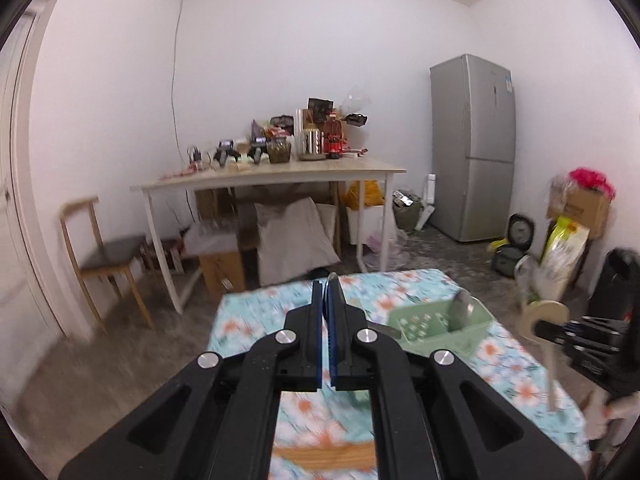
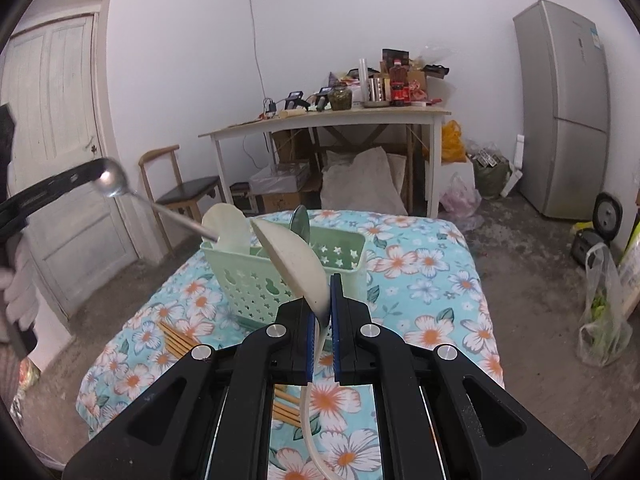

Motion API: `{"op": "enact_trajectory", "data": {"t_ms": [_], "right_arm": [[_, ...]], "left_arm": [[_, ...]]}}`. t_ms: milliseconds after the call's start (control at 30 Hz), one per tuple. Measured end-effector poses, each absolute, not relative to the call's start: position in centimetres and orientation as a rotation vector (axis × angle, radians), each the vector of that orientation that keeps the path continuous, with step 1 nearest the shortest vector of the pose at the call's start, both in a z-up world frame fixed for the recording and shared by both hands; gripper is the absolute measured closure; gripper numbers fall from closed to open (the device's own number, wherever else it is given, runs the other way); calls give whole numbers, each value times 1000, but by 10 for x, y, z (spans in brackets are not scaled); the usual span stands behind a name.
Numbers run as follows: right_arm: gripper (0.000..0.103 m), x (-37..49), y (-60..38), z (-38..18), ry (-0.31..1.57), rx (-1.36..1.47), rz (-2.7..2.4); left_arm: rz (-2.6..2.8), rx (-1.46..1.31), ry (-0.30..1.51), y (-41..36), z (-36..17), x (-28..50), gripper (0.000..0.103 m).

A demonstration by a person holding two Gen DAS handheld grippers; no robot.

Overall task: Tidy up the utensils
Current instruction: 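Insert the metal spoon into the holder and open the left gripper while the right carries the cream spoon, then lower the cream spoon into the green holder and open the right gripper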

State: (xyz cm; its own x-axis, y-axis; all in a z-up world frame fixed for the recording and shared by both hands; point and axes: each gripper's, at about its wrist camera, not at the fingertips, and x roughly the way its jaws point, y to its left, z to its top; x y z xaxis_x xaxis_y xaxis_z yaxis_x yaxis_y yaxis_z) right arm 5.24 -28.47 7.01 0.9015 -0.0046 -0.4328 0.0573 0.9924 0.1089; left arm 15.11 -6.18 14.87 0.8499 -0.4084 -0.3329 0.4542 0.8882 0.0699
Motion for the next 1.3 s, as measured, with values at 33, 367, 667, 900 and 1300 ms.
{"op": "enact_trajectory", "data": {"t_ms": [33, 367, 667, 900, 1300], "right_arm": [[98, 51, -286, 71, 443, 120, -32], [98, 51, -301, 65, 442, 149, -31], [98, 50, -309, 62, 444, 179, -28], [98, 49, -320, 64, 435, 238, -15], [98, 74, -357, 117, 251, 445, 125]], "left_arm": [[-447, 172, 307, -66, 150, 153, 101], [-424, 394, 338, -127, 123, 194, 101], [-608, 174, 530, -138, 103, 229, 98], [-669, -41, 572, -116, 110, 239, 74], [-644, -149, 617, -54, 87, 196, 48]]}}
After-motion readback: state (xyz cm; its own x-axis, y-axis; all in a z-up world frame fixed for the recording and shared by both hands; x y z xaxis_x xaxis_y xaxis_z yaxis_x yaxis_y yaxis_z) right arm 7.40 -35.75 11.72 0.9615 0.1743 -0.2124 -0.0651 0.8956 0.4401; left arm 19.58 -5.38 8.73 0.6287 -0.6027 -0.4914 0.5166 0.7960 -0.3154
